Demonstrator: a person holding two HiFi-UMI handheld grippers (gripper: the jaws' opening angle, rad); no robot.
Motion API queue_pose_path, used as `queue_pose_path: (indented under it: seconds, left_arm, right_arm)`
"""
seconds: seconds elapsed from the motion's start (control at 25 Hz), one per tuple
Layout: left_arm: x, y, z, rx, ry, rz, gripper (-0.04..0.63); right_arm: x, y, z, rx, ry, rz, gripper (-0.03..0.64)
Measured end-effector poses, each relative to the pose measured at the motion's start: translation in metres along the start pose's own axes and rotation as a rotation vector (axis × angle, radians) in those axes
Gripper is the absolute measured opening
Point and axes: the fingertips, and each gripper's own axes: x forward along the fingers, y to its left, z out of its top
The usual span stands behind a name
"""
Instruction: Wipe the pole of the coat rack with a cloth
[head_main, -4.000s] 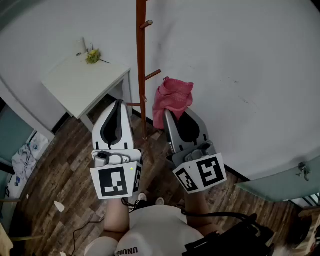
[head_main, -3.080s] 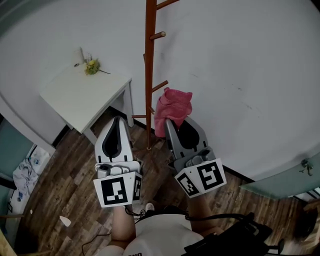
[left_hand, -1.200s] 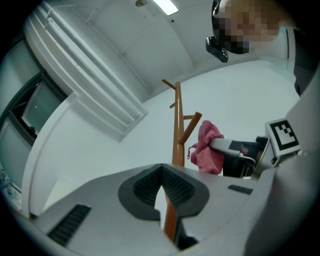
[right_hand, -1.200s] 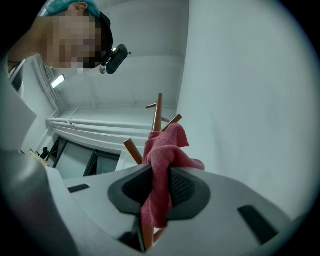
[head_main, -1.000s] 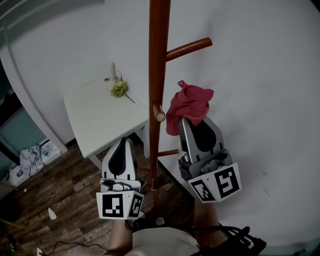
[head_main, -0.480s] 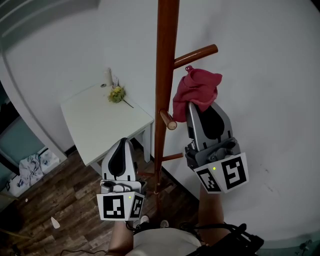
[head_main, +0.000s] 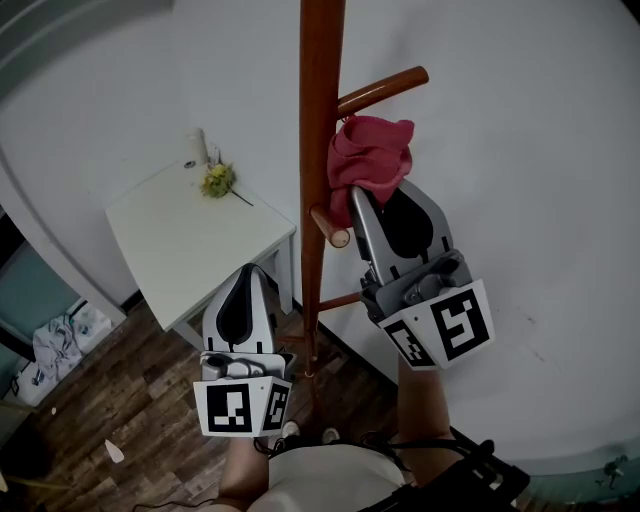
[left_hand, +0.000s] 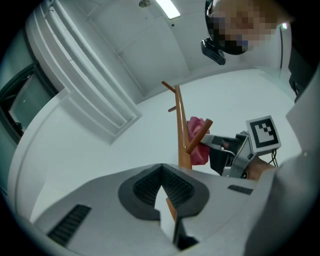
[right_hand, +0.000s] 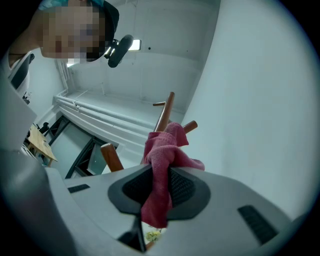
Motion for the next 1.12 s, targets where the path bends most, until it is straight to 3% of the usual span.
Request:
queue_pose_path:
  seconds: [1.12]
  left_arm:
    - [0.018, 0.002, -0.018, -0.009, 0.031, -0.022, 0.009]
  right_arm:
    - [-0.019, 0.012, -0.038, 0.071, 0.074, 0.011, 0.081]
